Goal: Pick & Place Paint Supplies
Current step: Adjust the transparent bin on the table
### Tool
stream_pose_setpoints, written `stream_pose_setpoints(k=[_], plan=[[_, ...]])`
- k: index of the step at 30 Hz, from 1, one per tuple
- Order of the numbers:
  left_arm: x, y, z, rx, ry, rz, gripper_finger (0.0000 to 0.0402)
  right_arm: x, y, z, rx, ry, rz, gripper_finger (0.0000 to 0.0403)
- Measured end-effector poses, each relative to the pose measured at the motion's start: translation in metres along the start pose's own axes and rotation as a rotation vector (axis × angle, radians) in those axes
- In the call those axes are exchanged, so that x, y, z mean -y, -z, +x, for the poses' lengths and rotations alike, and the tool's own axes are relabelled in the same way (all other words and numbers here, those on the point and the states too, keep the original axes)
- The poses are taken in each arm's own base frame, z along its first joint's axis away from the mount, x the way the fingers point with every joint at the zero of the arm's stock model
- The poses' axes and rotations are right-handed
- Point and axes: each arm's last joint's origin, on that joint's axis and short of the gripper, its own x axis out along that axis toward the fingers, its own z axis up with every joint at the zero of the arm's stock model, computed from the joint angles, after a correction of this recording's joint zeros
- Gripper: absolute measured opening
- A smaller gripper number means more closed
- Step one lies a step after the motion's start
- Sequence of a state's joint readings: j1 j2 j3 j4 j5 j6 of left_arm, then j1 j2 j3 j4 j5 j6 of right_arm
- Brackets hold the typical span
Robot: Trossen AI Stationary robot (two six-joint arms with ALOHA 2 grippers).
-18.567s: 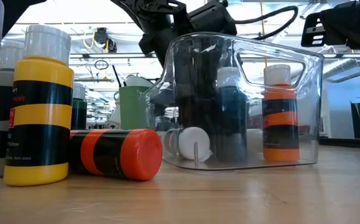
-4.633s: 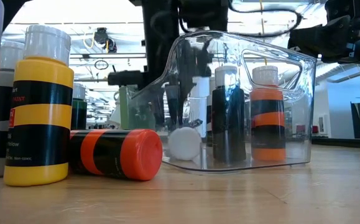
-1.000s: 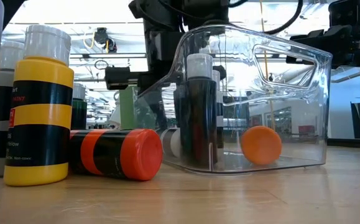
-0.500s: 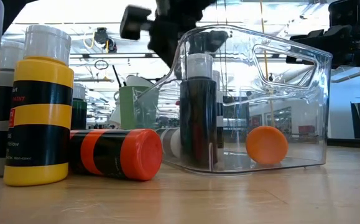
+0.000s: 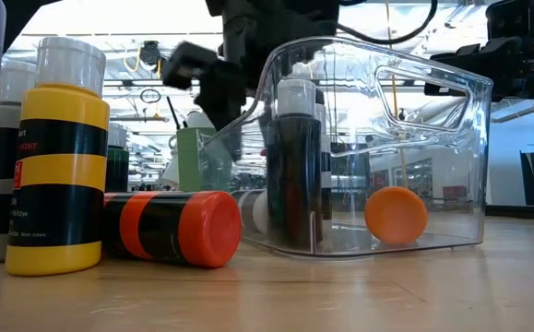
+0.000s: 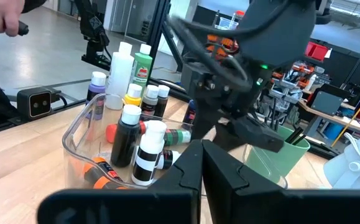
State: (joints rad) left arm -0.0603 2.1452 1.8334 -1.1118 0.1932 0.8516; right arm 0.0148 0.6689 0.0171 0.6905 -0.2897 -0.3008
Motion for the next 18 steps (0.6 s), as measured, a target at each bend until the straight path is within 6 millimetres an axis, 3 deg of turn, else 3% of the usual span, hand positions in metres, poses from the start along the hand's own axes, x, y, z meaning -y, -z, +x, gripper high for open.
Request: stream_pose_setpoints(k=[4,18], plan=[[-0.001,-0.003,0.006,0.013,-0.04,0.048,0.0246,0.0,0.0,0.0,0.001,0.0,-0.002,0.0004],[0.01,0.001,0.018,-0.024,0.031,0.05,0.0248,0.0,0.0,0.0,0.001,0.0,-0.018,0.0004]])
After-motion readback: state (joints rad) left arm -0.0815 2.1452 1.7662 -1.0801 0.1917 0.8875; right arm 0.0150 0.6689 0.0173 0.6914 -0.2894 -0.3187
